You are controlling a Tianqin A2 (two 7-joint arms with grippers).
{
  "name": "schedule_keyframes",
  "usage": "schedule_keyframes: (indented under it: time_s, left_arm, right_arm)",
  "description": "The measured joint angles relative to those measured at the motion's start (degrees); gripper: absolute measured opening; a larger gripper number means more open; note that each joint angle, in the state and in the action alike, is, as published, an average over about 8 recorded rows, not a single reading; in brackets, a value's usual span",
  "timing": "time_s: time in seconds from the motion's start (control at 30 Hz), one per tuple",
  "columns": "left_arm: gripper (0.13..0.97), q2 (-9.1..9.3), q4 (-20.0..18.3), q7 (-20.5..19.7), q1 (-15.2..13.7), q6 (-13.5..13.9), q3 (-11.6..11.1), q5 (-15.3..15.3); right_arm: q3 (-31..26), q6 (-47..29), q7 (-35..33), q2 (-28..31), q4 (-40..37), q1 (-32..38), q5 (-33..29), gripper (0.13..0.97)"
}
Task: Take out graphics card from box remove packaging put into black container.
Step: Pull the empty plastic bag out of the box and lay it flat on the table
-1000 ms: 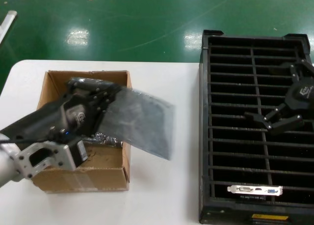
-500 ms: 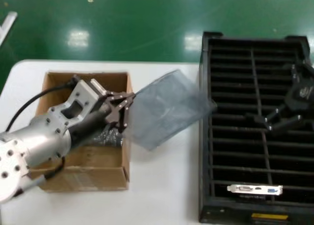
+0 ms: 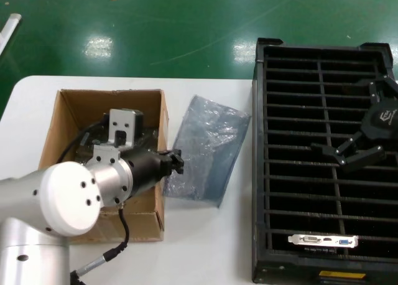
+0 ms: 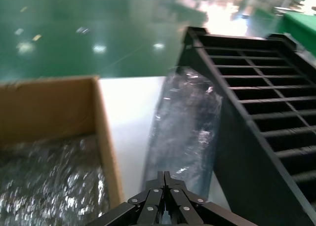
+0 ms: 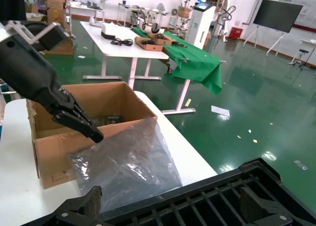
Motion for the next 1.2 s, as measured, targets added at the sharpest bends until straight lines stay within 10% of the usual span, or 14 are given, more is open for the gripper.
schedule_keyframes:
  time_s: [0.37,0.57,0.8,1.2]
  left_arm:
    - [0.214,0.05,-1.19,-12.54,-1.52,-0.48,2.76,5.13]
    - [0.259,-1.72,-11.16,-6.31,-0.51,-2.46,2.38,3.76]
    - [0.38,-5.32,-22.59,7.28,2.72,-11.53,0.93,5.79]
    - [0.637,-6.88,-21.22,14.17,6.18,-17.88,1.57,-2.75]
  right_arm:
    - [0.0,0.0,0.0,0.0,0.0,0.0,0.0,0.966]
    - [0.0,0.0,0.0,0.0,0.0,0.0,0.0,0.966]
    - [0.04,0.15,-0.02,-0.06,0.05,-0.14,0.01,0.966]
    - [1.75,6.41,-1.07,-2.58,2.31,-5.27,0.65,0.966]
